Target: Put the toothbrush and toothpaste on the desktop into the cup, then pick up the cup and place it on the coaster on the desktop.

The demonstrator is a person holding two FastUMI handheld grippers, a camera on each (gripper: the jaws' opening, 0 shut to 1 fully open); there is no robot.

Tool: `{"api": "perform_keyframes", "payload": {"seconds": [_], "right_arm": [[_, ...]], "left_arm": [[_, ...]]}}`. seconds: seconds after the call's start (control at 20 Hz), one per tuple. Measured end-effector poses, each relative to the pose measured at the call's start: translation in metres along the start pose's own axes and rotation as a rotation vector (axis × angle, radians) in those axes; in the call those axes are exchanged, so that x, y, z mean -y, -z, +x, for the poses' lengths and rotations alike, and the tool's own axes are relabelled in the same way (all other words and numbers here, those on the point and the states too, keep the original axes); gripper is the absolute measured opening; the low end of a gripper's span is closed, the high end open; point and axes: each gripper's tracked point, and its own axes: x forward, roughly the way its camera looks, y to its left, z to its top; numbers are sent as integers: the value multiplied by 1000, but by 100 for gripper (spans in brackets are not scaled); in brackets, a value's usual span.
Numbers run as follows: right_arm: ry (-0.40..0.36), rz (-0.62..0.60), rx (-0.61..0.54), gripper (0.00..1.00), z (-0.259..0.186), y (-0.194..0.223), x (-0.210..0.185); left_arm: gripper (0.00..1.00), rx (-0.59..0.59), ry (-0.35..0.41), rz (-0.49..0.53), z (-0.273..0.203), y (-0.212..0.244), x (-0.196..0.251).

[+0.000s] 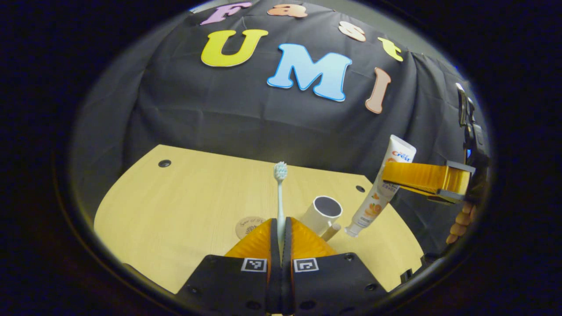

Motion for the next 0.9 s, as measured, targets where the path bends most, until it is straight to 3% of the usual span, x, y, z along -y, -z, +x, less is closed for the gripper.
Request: {"api": "perform_keyframes", "payload": {"seconds": [0.4,0.6,0.9], "right_arm": [[81,-55,80,15,64,-18,31],[137,-142,21,15,96,7,49],[157,-188,-131,15,128,57,65]], "left_arm": [[8,121,8,13,13,-40,4],[8,153,10,50,14,-52,7],[8,177,17,63,19,-58,12]]}}
